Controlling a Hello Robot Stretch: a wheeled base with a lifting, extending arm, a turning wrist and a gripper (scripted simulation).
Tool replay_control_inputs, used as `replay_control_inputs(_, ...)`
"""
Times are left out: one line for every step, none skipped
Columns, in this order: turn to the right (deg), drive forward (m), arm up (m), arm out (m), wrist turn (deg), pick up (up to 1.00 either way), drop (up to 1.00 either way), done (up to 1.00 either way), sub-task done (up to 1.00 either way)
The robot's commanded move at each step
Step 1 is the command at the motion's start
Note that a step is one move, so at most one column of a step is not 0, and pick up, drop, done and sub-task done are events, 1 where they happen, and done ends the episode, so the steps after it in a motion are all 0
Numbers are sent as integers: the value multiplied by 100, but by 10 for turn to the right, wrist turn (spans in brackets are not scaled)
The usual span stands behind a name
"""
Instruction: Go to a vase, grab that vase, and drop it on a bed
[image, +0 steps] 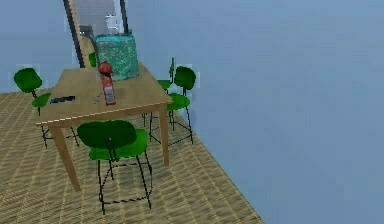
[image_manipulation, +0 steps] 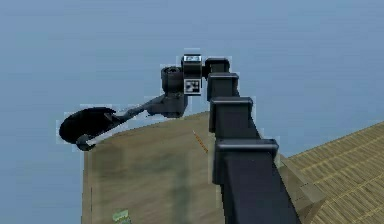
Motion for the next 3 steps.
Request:
replay_control_inputs(0,0,0,0,-450,0,0,0,0)
replay_control_inputs(0,0,0,0,-60,0,0,0,0)
replay_control_inputs(0,0,0,-24,0,0,0,0,0)
